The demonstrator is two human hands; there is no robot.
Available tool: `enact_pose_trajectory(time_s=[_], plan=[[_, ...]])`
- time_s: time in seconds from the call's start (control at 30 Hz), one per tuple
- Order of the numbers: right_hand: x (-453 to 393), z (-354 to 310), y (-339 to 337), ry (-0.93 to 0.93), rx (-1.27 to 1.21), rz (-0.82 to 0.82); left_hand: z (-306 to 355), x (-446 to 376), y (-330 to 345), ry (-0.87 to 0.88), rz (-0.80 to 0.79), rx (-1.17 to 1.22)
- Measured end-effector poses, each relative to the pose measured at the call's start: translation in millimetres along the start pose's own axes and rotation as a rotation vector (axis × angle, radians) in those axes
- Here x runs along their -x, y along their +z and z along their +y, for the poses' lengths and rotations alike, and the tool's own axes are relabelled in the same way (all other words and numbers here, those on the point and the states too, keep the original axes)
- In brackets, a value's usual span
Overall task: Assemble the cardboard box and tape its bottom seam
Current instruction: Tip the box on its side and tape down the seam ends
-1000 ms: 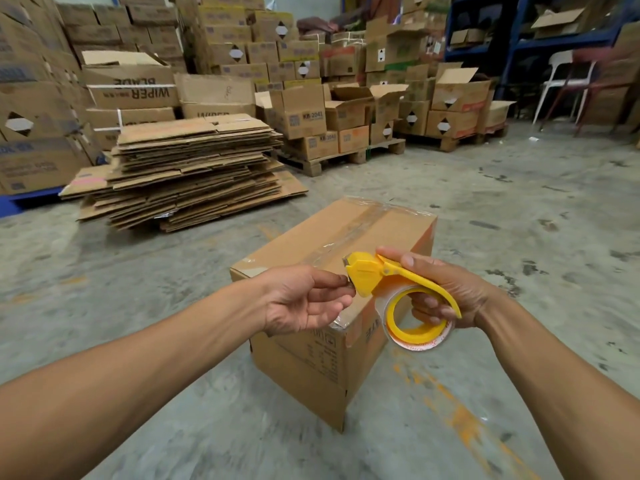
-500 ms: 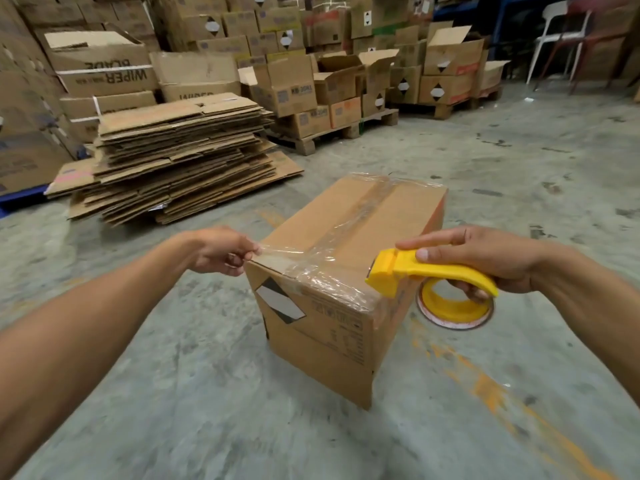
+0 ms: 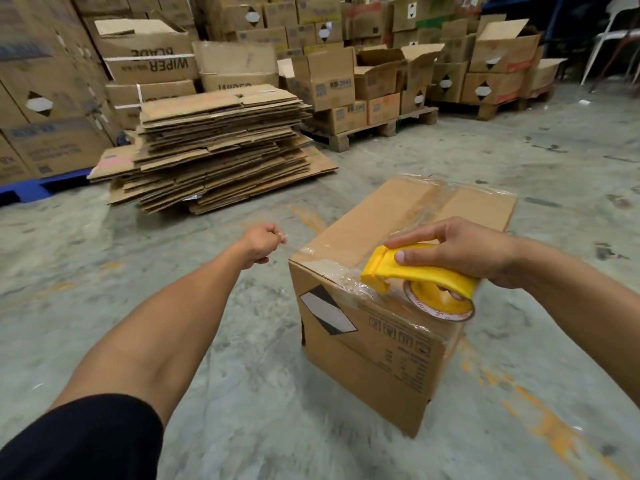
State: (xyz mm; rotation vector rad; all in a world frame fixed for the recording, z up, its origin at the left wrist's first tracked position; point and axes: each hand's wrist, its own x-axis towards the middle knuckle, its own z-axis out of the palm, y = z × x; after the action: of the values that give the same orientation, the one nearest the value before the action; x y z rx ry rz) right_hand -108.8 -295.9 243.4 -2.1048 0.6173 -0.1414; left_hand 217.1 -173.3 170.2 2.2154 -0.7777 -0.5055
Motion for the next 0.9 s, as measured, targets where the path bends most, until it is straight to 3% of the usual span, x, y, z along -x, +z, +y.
enact_pose_trajectory(time_s=[0.53,0.7,0.8,0.9], plan=[[-4.8,7.4,1.1,0.044,-0.019,-0.007,-20.7,-22.1,13.7,-0.014,-0.061,0.107],[-6.7,9.2,0.2,0.045,-0.024,-0.008,-25.0,-15.8,28.7,-0.149,-0.151,0.169],[-7.9,8.5,0.6,0.057,-0.006,-0.004,-28.2,-7.0,46.9,-0.273,-0.277,0.343],[-7.8,7.1,1.6,0.059,0.006,-0.004,-32.7,-7.5,54.9,-0.317,-0.285,0.502]])
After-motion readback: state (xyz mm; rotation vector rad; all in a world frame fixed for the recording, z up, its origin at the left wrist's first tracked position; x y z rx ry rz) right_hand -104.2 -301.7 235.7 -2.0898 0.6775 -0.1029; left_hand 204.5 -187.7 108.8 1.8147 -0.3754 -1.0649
